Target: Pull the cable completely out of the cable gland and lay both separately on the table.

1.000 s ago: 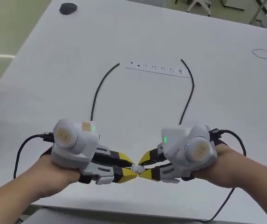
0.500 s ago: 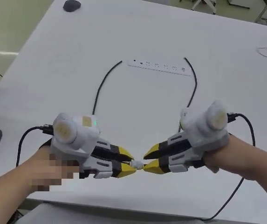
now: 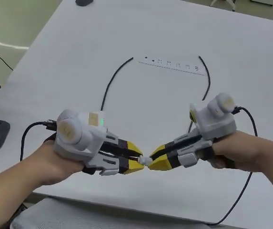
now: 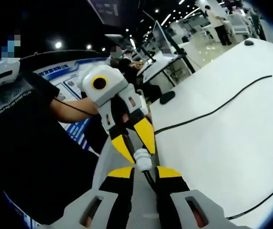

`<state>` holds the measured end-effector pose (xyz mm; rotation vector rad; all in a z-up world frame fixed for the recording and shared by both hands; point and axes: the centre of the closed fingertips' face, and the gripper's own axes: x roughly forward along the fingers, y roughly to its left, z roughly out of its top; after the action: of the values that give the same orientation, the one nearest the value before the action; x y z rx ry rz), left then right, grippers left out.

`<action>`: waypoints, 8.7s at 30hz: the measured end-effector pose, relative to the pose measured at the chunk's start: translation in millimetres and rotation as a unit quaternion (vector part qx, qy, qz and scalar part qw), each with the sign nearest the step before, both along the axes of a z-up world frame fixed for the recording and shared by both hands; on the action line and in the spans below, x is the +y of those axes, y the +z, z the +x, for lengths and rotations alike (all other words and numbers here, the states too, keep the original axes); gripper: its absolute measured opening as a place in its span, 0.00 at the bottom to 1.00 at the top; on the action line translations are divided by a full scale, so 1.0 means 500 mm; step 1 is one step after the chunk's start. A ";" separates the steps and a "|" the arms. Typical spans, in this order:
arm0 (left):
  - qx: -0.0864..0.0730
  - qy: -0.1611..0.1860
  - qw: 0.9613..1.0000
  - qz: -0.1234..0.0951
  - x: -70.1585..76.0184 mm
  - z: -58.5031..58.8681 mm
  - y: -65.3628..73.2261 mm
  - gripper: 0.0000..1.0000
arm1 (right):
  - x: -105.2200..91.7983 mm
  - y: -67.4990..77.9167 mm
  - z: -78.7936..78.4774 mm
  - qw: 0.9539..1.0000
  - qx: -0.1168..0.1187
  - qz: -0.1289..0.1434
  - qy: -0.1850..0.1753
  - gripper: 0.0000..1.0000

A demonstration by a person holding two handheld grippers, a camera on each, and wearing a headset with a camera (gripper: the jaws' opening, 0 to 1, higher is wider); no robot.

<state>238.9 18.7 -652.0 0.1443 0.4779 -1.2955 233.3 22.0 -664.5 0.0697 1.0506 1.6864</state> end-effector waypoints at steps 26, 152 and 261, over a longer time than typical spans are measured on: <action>0.034 0.011 0.999 0.013 -0.004 0.002 -0.018 0.14 | 0.005 0.004 -0.011 0.997 -0.070 0.008 0.020 0.07; 0.139 0.003 0.987 -0.075 -0.012 -0.043 0.000 0.14 | -0.010 0.024 -0.050 0.916 -0.400 -0.031 0.000 0.08; 0.041 0.036 0.996 -0.064 -0.024 0.021 0.056 0.15 | -0.235 -0.076 0.110 0.845 -0.249 -0.201 -0.428 0.00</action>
<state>249.2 7.0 -624.2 -0.0341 0.4646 -1.2611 288.3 -95.3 -702.6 -0.1490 0.7684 0.5951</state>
